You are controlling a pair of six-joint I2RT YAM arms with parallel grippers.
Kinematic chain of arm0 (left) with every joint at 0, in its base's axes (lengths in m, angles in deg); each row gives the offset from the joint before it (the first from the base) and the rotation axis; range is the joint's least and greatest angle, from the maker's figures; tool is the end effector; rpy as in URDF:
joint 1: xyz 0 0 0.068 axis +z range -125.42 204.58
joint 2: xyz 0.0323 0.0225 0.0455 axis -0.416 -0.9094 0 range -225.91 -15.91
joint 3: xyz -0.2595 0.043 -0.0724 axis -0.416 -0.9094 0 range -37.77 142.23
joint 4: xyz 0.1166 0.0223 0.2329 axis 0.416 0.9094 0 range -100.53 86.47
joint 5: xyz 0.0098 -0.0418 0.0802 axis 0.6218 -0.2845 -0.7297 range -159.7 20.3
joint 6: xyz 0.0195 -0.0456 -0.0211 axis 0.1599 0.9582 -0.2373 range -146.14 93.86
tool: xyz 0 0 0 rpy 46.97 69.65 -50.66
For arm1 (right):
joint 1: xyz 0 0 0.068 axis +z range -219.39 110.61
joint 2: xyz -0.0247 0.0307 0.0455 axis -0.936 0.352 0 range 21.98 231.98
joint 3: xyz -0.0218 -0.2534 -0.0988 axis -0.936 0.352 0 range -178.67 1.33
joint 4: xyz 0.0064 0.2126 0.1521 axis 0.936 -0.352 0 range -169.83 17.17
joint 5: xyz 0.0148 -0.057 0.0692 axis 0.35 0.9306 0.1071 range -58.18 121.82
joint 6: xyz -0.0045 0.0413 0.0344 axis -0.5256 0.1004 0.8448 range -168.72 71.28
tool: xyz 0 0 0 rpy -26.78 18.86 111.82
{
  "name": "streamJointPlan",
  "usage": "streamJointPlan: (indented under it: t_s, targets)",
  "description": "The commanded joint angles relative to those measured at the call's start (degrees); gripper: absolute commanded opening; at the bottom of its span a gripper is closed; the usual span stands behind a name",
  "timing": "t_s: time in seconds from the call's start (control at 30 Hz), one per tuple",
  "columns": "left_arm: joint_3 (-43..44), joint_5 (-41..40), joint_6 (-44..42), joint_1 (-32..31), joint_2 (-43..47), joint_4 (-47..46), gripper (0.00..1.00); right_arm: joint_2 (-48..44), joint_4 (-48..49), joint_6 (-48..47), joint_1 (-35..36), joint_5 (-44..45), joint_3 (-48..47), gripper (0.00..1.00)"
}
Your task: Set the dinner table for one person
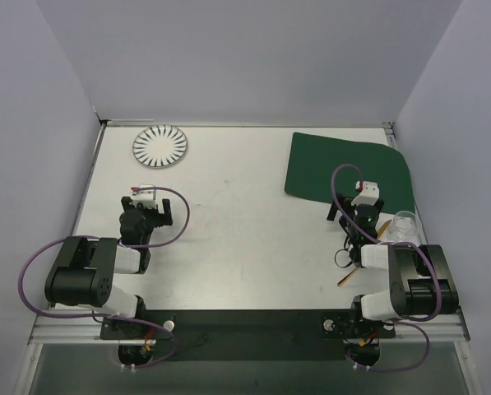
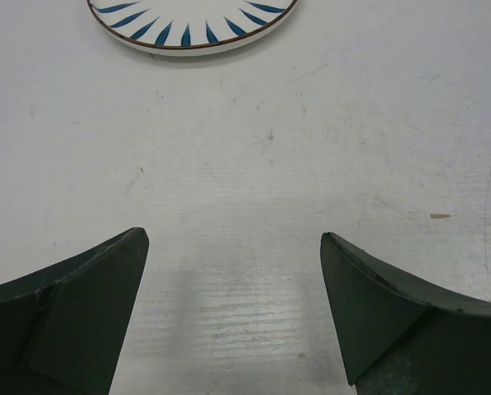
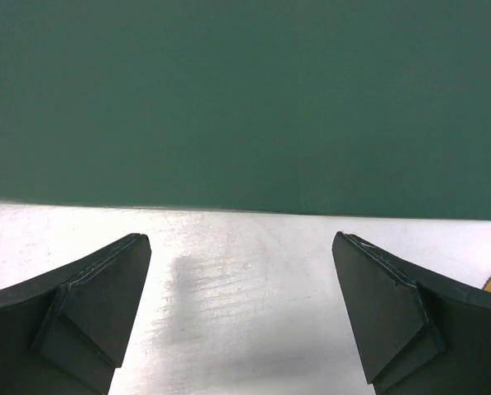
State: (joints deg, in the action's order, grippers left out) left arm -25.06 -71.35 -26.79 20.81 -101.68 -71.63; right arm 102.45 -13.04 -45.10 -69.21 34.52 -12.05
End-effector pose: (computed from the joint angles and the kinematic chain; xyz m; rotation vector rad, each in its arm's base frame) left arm 0.2360 -0.0146 0.1372 0.0477 1.7791 -0.0135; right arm 0.2356 -0.0009 0.1576 0.0860 1.6957 0.0095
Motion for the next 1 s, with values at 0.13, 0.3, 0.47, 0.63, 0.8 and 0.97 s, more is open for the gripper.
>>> streamJointPlan:
  t_s: [0.13,0.3,0.47,0.63,0.8,0.97]
  targets:
    - [1.8,0.8,0.4,0.0,-0.3,-4.1,0.97,-0.2,2.6,0.4,0.1,-0.1,-0.9,1.0]
    - [0.8,3.5,0.4,1.1,-0.4,-5.9,0.91,-0.2,2.3,-0.1,0.0,-2.3,-1.1,1.0]
    - [0.0,6.2,2.6,2.9,-0.1,-8.0,0.92,-0.3,1.5,0.1,0.0,-5.5,-1.7,1.0]
    - [-2.5,9.6,4.5,5.8,2.0,-11.6,0.93,-5.5,-11.9,-3.2,1.0,-7.4,-7.0,1.0]
    - [-3.0,9.9,4.7,6.2,2.7,-11.4,0.96,-16.9,-20.1,-2.7,4.5,-5.7,-10.3,0.93]
    - [6.1,13.2,8.2,10.2,4.2,2.5,0.97,-19.0,-37.7,-9.6,15.4,5.6,-23.0,0.93]
